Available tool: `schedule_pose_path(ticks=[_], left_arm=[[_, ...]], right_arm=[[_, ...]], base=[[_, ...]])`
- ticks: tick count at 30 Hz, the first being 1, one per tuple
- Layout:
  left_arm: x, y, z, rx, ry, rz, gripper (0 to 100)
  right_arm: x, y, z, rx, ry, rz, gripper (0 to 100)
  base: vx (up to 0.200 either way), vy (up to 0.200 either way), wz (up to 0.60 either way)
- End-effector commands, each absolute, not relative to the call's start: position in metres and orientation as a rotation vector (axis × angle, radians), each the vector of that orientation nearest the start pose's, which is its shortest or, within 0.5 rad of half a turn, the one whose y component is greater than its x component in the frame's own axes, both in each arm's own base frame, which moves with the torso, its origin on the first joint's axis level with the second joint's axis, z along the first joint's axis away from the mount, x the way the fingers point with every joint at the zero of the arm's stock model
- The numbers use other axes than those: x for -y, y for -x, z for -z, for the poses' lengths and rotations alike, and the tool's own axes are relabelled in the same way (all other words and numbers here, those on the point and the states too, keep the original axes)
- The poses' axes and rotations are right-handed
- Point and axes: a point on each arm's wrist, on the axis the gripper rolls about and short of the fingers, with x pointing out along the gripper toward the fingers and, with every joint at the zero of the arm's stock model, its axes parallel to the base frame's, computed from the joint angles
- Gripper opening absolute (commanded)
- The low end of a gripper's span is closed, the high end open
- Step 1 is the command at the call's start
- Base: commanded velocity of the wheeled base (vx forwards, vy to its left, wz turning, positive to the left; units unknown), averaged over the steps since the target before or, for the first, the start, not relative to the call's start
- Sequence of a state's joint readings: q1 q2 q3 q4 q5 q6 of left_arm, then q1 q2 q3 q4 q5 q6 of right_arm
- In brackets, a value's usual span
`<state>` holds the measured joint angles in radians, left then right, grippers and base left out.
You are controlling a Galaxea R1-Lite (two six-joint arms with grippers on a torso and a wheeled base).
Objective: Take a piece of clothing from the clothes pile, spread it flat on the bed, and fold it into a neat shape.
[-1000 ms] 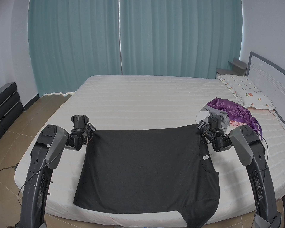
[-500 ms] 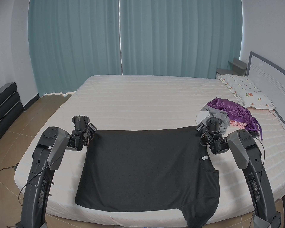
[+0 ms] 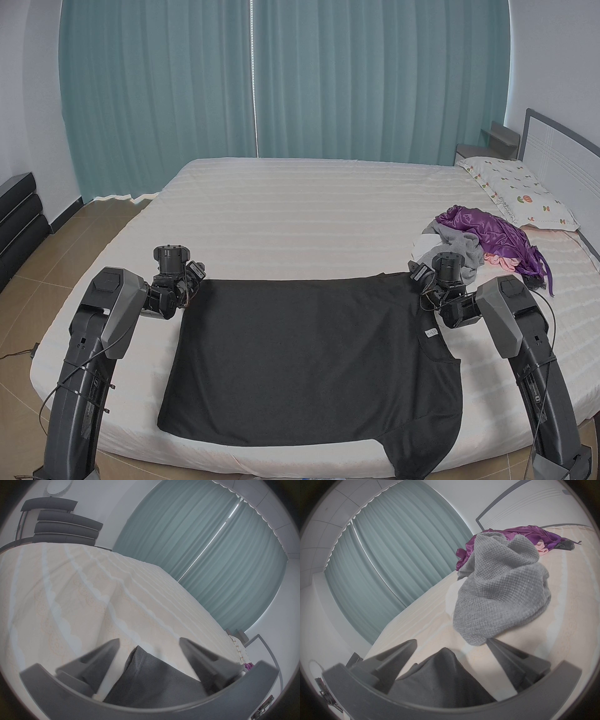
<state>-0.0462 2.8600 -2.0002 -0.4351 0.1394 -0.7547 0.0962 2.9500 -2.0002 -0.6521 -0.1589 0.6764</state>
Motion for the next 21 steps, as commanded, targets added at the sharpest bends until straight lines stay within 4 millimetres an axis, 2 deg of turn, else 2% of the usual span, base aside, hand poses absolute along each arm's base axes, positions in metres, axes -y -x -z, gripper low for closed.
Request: schedule_pose_path(ticks=[1, 2, 4, 8, 9, 12, 14, 15, 18, 19, 21], left_arm=[[0.022, -0.551, 0.041, -0.367, 0.706, -0.256, 100], [0.021, -0.549, 0.041, -0.376, 0.711, -0.265, 100], [0.019, -0.544, 0.029, -0.372, 0.731, -0.273, 100], [0.009, -0.515, -0.027, -0.356, 0.838, -0.297, 100], [0.006, -0.506, -0.042, -0.342, 0.847, -0.297, 100], [-0.001, -0.481, -0.065, -0.329, 0.856, -0.293, 100], [-0.001, -0.458, -0.070, -0.367, 0.862, -0.257, 100], [-0.001, -0.453, -0.070, -0.375, 0.862, -0.250, 100], [0.001, -0.413, -0.069, -0.434, 0.866, -0.233, 100], [0.001, -0.413, -0.069, -0.434, 0.866, -0.233, 100], [0.007, -0.380, -0.062, -0.506, 0.859, -0.233, 100]], right_arm=[[-0.039, -0.552, 0.045, -0.227, -0.640, 0.177, 100], [-0.036, -0.548, 0.040, -0.235, -0.639, 0.186, 100], [-0.033, -0.538, 0.030, -0.251, -0.640, 0.196, 100], [-0.025, -0.497, -0.004, -0.271, -0.639, 0.202, 100], [-0.024, -0.485, -0.019, -0.254, -0.647, 0.196, 100], [-0.019, -0.451, -0.040, -0.284, -0.664, 0.198, 100], [-0.020, -0.418, -0.049, -0.352, -0.700, 0.174, 100], [-0.021, -0.411, -0.051, -0.362, -0.710, 0.165, 100], [-0.028, -0.357, -0.054, -0.482, -0.757, 0.111, 100], [-0.028, -0.357, -0.054, -0.482, -0.757, 0.111, 100], [-0.037, -0.319, -0.049, -0.558, -0.775, 0.086, 100]], base=[[0.000, 0.000, 0.00], [0.000, 0.000, 0.00], [0.000, 0.000, 0.00], [0.000, 0.000, 0.00], [0.000, 0.000, 0.00], [0.000, 0.000, 0.00], [0.000, 0.000, 0.00], [0.000, 0.000, 0.00], [0.000, 0.000, 0.00], [0.000, 0.000, 0.00], [0.000, 0.000, 0.00]])
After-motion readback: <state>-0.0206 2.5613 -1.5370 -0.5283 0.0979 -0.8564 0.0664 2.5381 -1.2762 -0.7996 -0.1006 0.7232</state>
